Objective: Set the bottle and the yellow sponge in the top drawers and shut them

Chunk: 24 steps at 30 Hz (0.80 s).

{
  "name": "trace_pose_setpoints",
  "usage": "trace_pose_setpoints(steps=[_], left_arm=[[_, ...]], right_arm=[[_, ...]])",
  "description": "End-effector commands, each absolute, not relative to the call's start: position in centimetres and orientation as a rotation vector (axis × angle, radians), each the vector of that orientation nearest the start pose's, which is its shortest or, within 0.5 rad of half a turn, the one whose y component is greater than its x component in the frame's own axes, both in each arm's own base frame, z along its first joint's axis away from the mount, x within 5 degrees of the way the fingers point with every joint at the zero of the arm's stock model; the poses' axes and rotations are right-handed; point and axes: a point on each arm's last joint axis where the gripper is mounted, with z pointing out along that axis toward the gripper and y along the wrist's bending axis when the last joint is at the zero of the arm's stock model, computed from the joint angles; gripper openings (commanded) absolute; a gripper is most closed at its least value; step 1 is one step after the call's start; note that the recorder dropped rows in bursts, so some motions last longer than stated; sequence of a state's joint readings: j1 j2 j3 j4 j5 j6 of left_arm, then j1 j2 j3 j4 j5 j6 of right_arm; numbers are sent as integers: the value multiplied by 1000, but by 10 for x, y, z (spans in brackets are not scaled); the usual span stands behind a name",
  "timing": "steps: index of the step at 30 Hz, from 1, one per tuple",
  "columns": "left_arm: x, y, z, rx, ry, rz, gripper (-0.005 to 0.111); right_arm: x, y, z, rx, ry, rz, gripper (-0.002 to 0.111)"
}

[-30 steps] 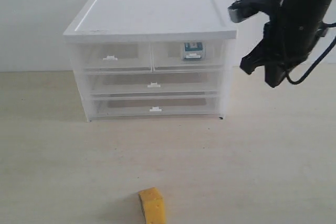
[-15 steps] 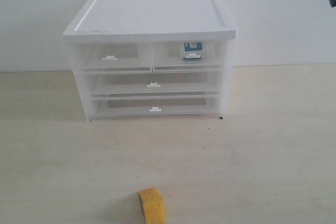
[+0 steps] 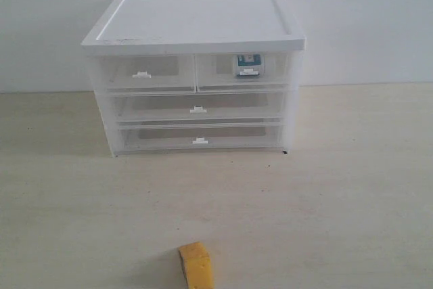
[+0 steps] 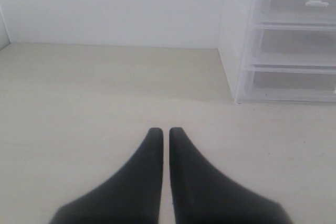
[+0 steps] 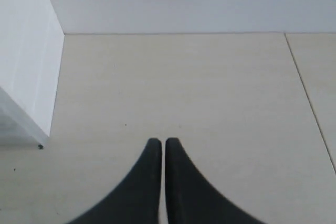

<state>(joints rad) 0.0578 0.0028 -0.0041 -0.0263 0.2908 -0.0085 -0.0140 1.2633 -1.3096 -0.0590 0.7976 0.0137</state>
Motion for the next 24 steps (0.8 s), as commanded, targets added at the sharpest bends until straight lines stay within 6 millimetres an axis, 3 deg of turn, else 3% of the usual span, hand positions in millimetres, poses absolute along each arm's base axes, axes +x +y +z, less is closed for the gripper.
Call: trace_pose_setpoints(steps=[1, 11, 16, 24], left_arm=[[55, 2, 187, -83, 1773, 6, 4], [55, 2, 187, -83, 1773, 6, 4], [55, 2, 187, -83, 1773, 6, 4], [55, 2, 187, -83, 1773, 6, 4]], right_arm=[[237, -8, 402, -8, 2067, -75, 0], [163, -5, 372, -29, 1836, -80, 0], [138, -4, 354, -28, 1710, -71, 0], [111, -3, 332, -20, 1681, -65, 0]])
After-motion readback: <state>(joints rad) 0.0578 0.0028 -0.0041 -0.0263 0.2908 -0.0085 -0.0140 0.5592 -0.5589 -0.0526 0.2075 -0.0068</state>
